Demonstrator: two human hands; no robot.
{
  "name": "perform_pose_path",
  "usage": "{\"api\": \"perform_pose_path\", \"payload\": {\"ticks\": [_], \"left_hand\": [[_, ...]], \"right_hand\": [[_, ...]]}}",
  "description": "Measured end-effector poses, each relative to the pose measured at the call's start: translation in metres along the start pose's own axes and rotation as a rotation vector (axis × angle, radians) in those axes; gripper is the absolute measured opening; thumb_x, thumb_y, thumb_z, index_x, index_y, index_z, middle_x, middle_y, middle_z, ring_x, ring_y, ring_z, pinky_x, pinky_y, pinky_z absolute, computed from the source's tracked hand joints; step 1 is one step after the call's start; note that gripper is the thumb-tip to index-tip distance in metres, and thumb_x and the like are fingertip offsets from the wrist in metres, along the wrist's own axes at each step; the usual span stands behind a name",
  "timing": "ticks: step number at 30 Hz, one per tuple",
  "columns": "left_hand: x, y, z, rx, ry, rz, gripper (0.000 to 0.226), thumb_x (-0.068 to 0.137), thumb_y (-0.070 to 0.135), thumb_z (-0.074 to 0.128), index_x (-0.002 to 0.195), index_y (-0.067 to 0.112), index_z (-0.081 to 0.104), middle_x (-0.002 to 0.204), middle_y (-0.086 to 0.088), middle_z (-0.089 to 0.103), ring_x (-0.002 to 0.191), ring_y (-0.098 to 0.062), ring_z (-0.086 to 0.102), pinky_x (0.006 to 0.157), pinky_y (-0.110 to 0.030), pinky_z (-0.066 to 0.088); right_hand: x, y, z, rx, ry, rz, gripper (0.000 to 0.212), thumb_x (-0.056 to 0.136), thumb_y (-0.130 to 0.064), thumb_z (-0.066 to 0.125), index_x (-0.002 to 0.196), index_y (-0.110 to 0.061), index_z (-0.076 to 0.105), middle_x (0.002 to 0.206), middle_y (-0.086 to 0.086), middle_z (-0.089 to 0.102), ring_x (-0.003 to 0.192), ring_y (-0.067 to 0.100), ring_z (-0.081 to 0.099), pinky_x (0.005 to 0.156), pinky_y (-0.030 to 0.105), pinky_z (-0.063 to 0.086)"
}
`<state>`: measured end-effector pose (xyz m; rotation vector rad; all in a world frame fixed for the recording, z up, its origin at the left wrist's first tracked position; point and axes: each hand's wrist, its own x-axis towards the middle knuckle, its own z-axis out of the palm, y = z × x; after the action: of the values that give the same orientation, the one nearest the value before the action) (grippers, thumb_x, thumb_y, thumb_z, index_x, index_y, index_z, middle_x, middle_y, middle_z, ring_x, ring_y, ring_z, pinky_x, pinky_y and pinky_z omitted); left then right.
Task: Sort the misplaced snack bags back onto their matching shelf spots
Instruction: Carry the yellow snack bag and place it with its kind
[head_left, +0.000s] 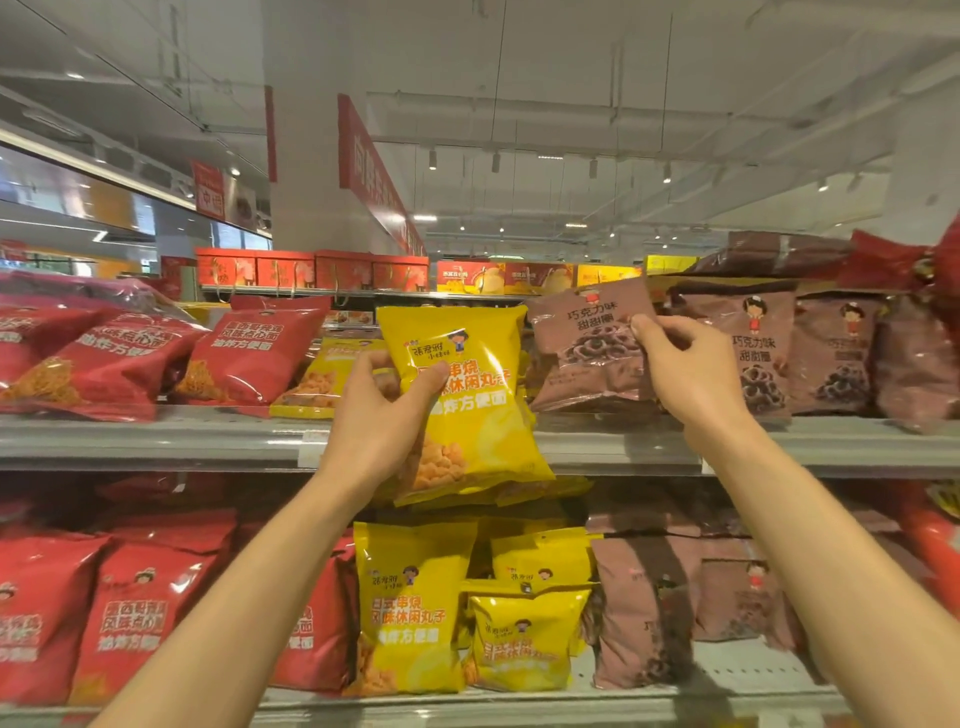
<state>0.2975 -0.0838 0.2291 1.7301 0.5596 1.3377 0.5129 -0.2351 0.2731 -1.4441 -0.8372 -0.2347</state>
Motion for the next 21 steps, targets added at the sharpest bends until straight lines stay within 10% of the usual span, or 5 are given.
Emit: {"api": "perform_pose_path", "payload": {"ticks": [7,13,21], "left_hand": [[-0.023,-0.006,-0.008,-0.047,-0.001,0.039,0.04,0.089,0.035,0.074,0.121,0.021,0.054,0.102,0.002,0.076,0.091,-0.011,0.075,0.086,-0.038,0.059],[-0.055,-0.014,0.009,-0.025,0.038,0.027,0.052,0.082,0.044,0.08,0.122,0.024,0.053,0.109,-0.008,0.073,0.104,-0.023,0.071,0.091,-0.044,0.056],[-0.108,-0.019,0.089,-0.111,0.07,-0.041,0.026,0.085,0.02,0.078,0.104,0.026,0.061,0.097,0.003,0.077,0.097,-0.017,0.074,0.08,-0.031,0.057]], "right_hand": [[-0.016,0.027,-0.011,0.066,-0.032,0.043,0.032,0.093,-0.045,0.066,0.118,-0.026,0.073,0.108,-0.007,0.076,0.104,0.015,0.07,0.098,0.043,0.055],[-0.037,0.046,-0.05,0.086,-0.072,0.016,0.015,0.095,-0.033,0.067,0.11,-0.032,0.069,0.094,-0.025,0.067,0.085,-0.016,0.063,0.07,0.002,0.046],[-0.04,0.08,-0.133,0.068,-0.075,0.012,0.021,0.093,-0.038,0.069,0.111,-0.028,0.073,0.102,-0.019,0.074,0.094,-0.011,0.067,0.076,0.005,0.049]]}}
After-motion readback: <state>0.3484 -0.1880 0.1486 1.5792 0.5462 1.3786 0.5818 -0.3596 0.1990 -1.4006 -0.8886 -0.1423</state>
